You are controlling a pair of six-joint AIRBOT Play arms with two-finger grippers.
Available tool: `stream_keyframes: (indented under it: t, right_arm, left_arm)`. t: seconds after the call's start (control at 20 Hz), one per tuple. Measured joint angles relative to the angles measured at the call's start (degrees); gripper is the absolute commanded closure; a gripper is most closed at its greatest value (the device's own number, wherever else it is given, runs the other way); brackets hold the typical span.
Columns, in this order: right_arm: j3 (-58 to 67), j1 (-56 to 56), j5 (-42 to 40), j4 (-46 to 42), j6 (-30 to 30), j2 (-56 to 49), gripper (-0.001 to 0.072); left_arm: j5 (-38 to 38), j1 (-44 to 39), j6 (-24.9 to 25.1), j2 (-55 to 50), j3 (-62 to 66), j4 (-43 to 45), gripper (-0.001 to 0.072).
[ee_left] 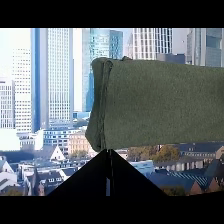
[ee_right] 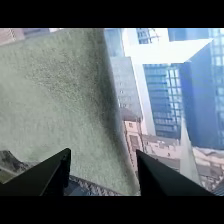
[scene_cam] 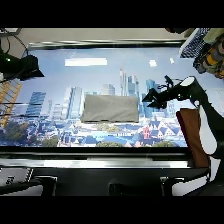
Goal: Fold the clothes and pants, and hang the long-sleeved shirts on hangers.
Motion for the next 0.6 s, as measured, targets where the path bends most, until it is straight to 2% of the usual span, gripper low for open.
stream_keyframes:
  t: [0.3, 0.45, 0.5, 0.6]
  right_arm:
    - [-1.70, 3.48, -2.80, 2.51, -3.32, -4.98, 0.0250]
    - [-1.84, 5.20, -3.98, 4.04, -3.80, -5.88, 0.0587]
    - [-1.79, 5.49, -4.28, 4.90, -3.89, -6.03, 0.0675]
    - [-1.20, 5.86, -4.90, 6.43, -4.42, -6.10, 0.0675]
  left_arm:
    - [0.00, 0.00, 0.00, 0.00, 0.00, 0.00, 0.0689]
    - [0.00, 0.00, 0.00, 0.00, 0.00, 0.00, 0.0688]
    - [0.02, 0.00, 0.00, 0.00, 0.00, 0.00, 0.0689]
    - [0.02, 0.00, 0.00, 0.00, 0.00, 0.00, 0.0688]
